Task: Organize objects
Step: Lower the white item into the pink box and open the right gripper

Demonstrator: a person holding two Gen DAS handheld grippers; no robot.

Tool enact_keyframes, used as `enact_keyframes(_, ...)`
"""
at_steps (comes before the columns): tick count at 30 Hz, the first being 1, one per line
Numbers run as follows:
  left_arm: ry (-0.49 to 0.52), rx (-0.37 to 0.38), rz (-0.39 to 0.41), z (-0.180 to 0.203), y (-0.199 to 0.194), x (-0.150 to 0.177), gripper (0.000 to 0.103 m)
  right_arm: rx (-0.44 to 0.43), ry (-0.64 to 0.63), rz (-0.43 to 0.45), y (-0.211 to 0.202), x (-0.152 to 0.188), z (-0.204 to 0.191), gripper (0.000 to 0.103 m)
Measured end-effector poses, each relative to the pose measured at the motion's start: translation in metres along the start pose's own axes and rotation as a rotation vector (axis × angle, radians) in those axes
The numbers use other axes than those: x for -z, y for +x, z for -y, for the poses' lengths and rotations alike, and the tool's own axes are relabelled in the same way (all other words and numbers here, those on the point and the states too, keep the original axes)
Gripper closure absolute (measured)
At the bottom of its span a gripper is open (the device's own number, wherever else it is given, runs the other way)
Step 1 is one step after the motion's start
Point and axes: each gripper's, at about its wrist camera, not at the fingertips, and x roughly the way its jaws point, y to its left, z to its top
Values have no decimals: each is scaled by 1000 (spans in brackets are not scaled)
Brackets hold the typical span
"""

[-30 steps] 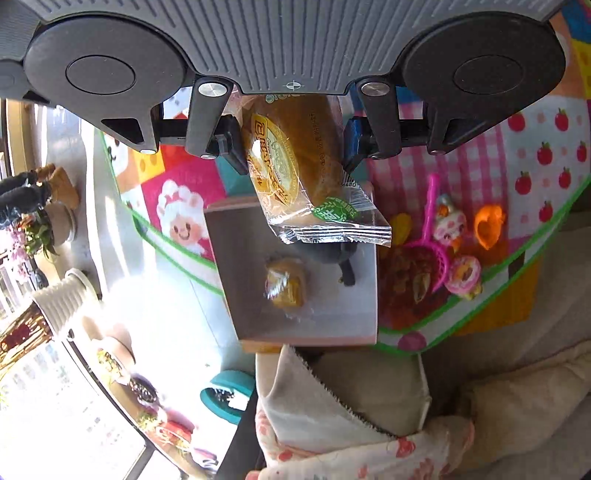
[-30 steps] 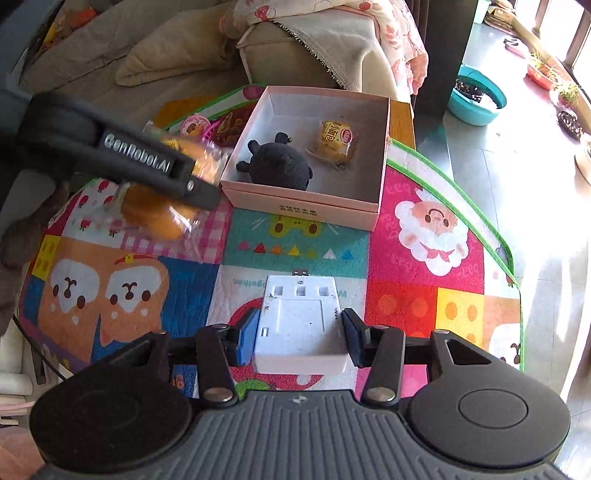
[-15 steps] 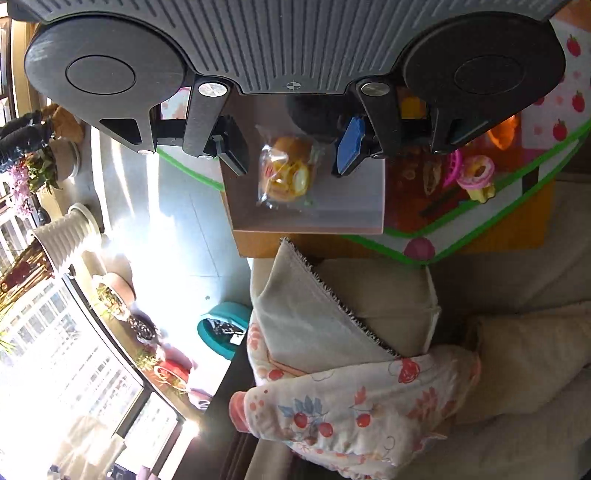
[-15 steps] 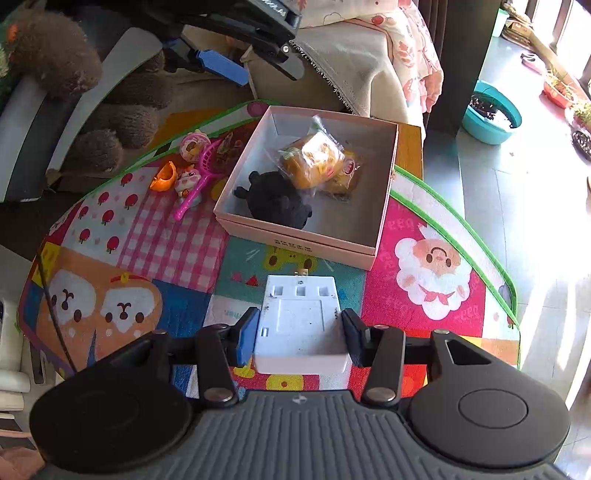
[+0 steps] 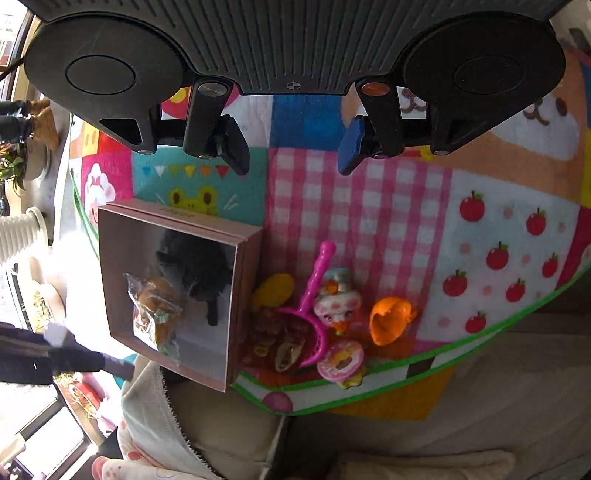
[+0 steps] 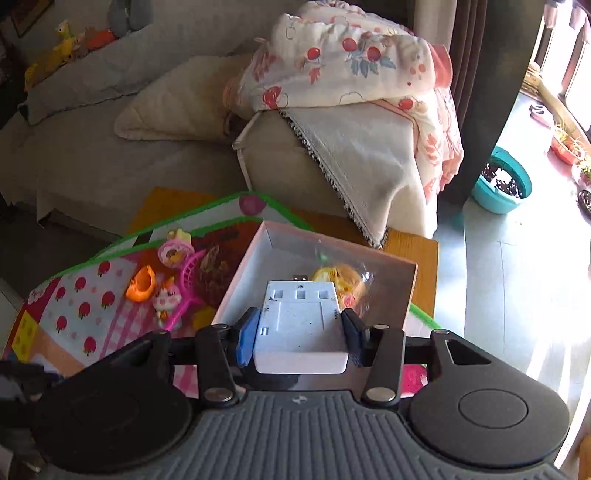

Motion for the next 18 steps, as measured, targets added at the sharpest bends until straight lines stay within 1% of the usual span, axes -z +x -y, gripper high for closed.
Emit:
enact_keyframes(1, -9, 1, -2, -4, -1, 2, 45, -5, 12, 12, 5, -9, -1, 56)
enact_keyframes(2, -17, 2, -5, -9, -3, 3, 45, -10, 28, 22, 10, -18, -1, 53)
enact_keyframes(3, -24, 3, -8, -13, -4, 5, 45, -10, 48, 26, 16, -28, -4, 47)
enact_keyframes(4, -29, 6, -10, -17, -5, 6, 45, -2, 61, 26, 20, -33, -5, 35)
enact_keyframes(6, -26, 11, -22, -24, -4, 8, 45, 16, 71, 36, 23, -34, -9, 28)
enact_keyframes(7, -23, 7, -31, -27, -1, 8, 45, 14, 73, 28, 23, -29, -12, 27)
enact_keyframes(9, -10, 1, -48, -29, 6, 6, 45, 15, 83, -4, 23, -12, -16, 26)
enact_keyframes(12, 22, 22, -44, -29, 17, -4, 45, 32, 98, -75, 20, 29, -22, 25)
enact_keyframes(15, 71, 45, 12, -28, 26, -22, 45, 56, 138, -161, 20, 70, -27, 25)
enact_keyframes(18, 95, 42, 62, -28, 42, -45, 46, 77, 170, -227, 18, 103, -33, 25)
